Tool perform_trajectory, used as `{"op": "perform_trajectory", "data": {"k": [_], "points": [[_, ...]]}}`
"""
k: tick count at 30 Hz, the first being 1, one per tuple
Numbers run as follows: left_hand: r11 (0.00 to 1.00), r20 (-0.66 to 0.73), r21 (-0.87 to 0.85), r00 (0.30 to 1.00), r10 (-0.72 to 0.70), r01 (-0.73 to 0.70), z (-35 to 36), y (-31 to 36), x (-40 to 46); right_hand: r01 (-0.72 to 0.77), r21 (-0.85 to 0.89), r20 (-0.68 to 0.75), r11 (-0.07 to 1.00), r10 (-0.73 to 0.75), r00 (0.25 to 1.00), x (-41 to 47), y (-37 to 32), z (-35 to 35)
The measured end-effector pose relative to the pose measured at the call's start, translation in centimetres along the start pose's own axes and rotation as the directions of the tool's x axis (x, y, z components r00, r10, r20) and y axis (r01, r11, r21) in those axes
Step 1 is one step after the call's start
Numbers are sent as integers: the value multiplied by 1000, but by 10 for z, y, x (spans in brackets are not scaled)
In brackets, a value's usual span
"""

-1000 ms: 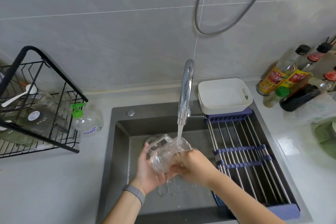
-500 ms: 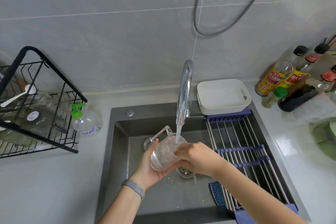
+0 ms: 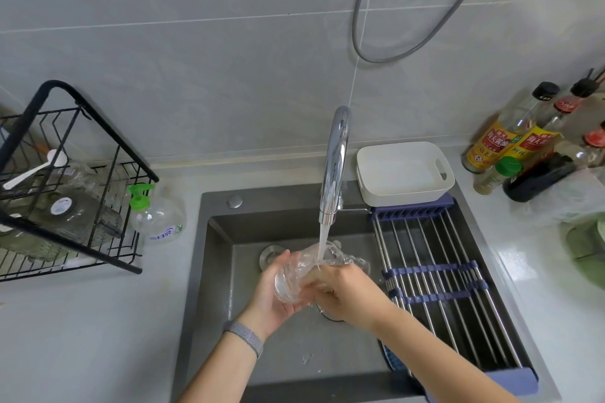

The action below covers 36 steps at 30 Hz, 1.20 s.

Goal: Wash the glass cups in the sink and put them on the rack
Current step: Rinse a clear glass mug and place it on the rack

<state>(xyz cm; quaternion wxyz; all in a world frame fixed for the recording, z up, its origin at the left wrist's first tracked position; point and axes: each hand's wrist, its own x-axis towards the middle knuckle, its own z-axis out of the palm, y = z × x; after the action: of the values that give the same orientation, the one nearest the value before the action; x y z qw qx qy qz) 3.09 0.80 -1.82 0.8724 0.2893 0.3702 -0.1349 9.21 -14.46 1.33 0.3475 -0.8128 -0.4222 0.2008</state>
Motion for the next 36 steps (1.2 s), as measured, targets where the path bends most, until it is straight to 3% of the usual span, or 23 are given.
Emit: {"op": "perform_trajectory", "data": {"k": [3,4,7,11,15,22,24,26,27,30,33,36], "points": [[999,-30,30,999,-44,45,-1,-2,-1,258,-291,111,921,-235,966,3,18,-14],[997,-61,41,996,-58,60,0,-2,0,282,-324,174,903,-236,956,4,24,-17],[997,-68,29,995,-74,76,-1,-5,5,236,-331,216,914,-170,961,5,27,-21],[988,35,-141,997,-65,69,0,-5,1,149,-221,174,964,-112,978,4,9,-16],[972,52,-226,997,-51,62,-5,-6,4,-95,-99,24,991,98,995,7,1,2],[994,16,77,997,-75,73,-12,5,5,-259,208,-200,943,301,933,-2,-15,14],[962,-25,254,995,-98,101,-11,8,3,-258,236,-224,937,311,924,0,-18,10],[886,-113,453,992,-50,96,-11,10,5,-238,239,-229,942,292,928,0,-19,10],[878,-124,474,992,-7,65,-12,10,5,-232,238,-240,943,289,927,0,-20,10],[963,1,259,998,69,-67,-6,7,2,-222,275,-288,935,300,909,0,-25,14],[985,26,170,999,30,-34,-3,4,2,-139,197,-303,971,195,933,2,-32,16],[991,-14,131,999,-39,40,1,12,2,5,25,-168,1000,-1,986,-1,-18,6]]}}
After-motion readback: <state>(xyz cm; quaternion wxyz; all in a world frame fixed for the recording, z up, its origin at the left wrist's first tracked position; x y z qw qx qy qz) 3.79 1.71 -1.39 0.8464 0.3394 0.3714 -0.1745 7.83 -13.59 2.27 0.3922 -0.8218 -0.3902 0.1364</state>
